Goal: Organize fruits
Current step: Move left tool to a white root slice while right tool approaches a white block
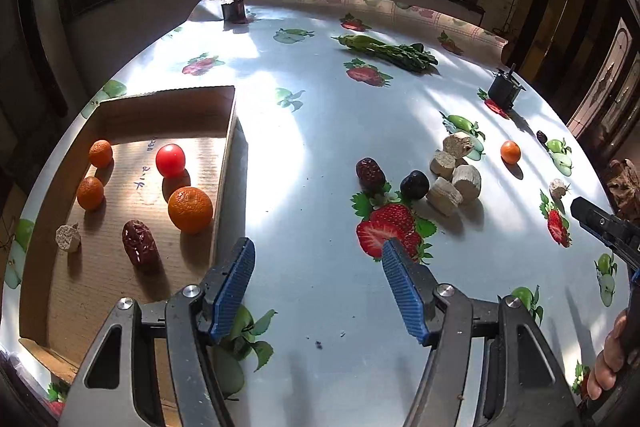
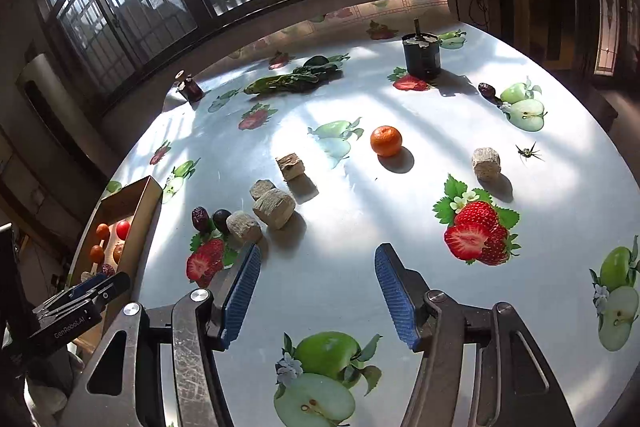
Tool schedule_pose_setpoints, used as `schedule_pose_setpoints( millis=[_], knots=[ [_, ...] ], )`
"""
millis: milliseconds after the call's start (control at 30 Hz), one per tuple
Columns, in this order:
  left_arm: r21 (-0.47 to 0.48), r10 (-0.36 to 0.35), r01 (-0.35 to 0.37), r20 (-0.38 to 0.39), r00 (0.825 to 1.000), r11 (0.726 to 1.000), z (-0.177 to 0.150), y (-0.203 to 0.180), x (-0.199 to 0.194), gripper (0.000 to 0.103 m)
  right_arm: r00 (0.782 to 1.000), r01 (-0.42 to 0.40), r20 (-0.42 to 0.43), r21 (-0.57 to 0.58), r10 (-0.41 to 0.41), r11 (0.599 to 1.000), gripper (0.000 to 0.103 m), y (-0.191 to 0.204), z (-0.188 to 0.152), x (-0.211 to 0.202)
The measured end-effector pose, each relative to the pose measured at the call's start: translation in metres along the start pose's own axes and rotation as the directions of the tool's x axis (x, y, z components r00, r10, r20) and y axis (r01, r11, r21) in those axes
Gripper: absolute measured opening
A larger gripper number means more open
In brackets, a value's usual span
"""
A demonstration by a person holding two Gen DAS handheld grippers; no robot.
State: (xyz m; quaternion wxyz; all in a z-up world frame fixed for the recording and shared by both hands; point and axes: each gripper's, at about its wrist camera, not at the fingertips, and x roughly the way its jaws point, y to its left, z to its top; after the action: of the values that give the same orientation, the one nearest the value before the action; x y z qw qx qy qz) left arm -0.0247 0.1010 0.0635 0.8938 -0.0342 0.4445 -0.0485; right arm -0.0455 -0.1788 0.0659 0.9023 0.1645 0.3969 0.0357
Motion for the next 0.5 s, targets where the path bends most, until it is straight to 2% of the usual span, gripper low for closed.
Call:
schedule_pose_setpoints(
  millis=[133, 300, 400, 500],
  knots=[
    [0.037, -0.071, 0.071, -0.003, 0.997, 0.997, 0.009, -0.024, 0.01, 0.065, 0.997, 0.068, 0.033, 0.074, -0.07, 0.995, 0.064, -0.045, 0.027, -0.002],
    [0.12, -0.157, 0.156, -0.005, 0.988, 0.98, 0.019, -0.063, 0.024, 0.065, 0.987, 0.15, 0.033, 0.162, -0.157, 0.975, 0.064, -0.098, 0.046, 0.002],
    [0.162, -0.221, 0.22, -0.013, 0.975, 0.962, 0.026, -0.087, 0.037, 0.065, 0.982, 0.178, 0.033, 0.188, -0.187, 0.966, 0.064, -0.118, 0.048, 0.007],
    [0.177, -0.246, 0.247, -0.03, 0.969, 0.953, 0.034, -0.105, 0.054, 0.065, 0.982, 0.184, 0.011, 0.202, -0.19, 0.962, 0.064, -0.128, 0.05, 0.02]
  ],
)
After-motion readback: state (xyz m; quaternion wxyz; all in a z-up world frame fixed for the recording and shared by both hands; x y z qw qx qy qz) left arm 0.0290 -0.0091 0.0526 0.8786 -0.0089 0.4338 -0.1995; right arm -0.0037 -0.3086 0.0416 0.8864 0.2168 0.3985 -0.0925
